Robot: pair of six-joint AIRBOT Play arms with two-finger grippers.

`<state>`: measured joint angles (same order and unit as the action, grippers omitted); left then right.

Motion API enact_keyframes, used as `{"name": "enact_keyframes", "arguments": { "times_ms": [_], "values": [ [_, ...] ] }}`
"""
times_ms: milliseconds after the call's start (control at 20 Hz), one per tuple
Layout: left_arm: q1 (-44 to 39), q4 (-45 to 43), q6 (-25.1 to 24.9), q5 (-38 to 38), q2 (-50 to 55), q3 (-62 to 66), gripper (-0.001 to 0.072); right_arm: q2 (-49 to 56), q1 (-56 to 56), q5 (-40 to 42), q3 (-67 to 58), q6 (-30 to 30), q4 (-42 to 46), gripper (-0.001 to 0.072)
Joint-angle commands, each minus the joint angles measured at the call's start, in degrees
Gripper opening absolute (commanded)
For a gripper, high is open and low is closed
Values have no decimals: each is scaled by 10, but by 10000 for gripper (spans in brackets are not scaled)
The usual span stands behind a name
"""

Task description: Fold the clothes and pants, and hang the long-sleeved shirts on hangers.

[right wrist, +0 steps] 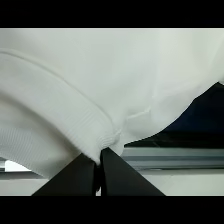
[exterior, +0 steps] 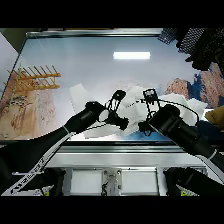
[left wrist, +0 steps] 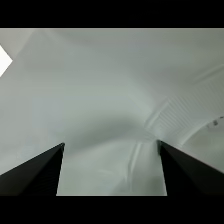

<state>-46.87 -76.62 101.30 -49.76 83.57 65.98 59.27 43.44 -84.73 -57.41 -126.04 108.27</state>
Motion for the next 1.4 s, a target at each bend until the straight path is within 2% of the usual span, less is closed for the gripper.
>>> {"name": "enact_keyframes", "arguments": {
  "times_ms": [0, 150, 300, 400, 550, 650, 700, 850, 950, 1150, 1350],
  "values": [
    [-30, -4, 1, -11, 8, 31, 626, -16, 0, -2, 0, 3, -1, 19],
    [-45, -12, 6, -31, 9, 33, 626, -16, 0, -13, 0, 3, -1, 19],
    [-61, -49, 52, -41, 9, 1, 626, -17, 0, -13, 0, 3, -1, 19],
    [-67, -54, 54, -43, 8, -23, 607, -17, 0, -21, 0, 3, -1, 19],
    [-63, -137, 132, -83, 8, -43, 604, -18, -8, -42, 0, 17, -1, 18],
    [-52, -169, 143, -105, -2, -42, 136, -20, -30, -43, -1, 40, -10, 17],
    [-45, -168, 142, -99, -15, -41, 13, -21, -45, -43, -1, 57, -16, 17],
    [-17, -168, 142, -82, -81, -23, 12, -20, -91, -43, -22, 117, -19, 17],
    [3, -167, 139, -87, -129, 38, 12, -20, -128, -43, -78, 175, -17, 18],
    [14, -163, 100, -67, -197, 256, 12, -12, -173, -58, -308, 250, -17, 18],
    [-17, -164, 44, -65, -189, 465, 12, 2, -174, -57, -533, 258, -18, 18]
  ]
}}
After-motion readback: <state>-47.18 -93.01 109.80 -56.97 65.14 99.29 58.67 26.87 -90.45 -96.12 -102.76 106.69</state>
